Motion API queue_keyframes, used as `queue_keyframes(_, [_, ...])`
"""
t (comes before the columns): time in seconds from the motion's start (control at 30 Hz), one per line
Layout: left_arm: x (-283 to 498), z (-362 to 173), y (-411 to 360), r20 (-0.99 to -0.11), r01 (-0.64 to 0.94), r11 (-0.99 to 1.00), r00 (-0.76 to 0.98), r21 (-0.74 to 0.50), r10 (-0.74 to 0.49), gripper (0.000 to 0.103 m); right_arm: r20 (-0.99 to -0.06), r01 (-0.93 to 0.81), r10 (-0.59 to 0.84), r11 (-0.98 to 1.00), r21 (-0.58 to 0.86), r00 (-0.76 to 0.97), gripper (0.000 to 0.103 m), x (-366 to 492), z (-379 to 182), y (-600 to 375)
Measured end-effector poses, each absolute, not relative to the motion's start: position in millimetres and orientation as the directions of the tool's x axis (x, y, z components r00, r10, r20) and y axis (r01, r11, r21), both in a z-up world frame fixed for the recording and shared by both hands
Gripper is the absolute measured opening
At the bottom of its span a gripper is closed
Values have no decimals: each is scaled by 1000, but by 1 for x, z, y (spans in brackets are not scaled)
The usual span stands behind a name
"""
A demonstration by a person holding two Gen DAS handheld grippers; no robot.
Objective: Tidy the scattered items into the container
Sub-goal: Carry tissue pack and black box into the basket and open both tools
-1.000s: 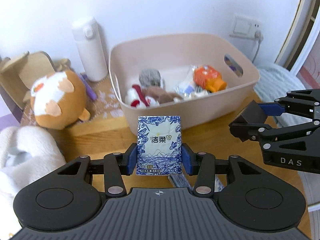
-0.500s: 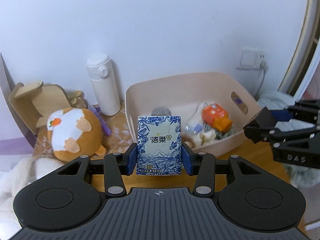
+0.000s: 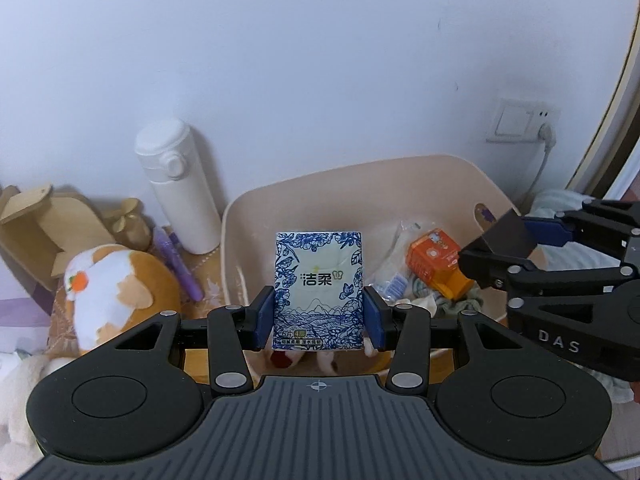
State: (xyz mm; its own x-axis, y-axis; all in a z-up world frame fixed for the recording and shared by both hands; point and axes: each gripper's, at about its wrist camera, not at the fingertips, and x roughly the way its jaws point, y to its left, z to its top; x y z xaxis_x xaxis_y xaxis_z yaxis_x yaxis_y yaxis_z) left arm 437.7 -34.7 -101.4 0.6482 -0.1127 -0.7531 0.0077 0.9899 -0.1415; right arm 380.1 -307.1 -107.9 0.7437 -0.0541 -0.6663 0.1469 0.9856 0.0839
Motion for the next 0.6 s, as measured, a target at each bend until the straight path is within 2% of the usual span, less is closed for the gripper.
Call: queue_keyframes(0.6, [483,-154,-54,-840,17,992,530,-125,-115,47,-779,174,-55,982,71,625,42,420,-165,-330])
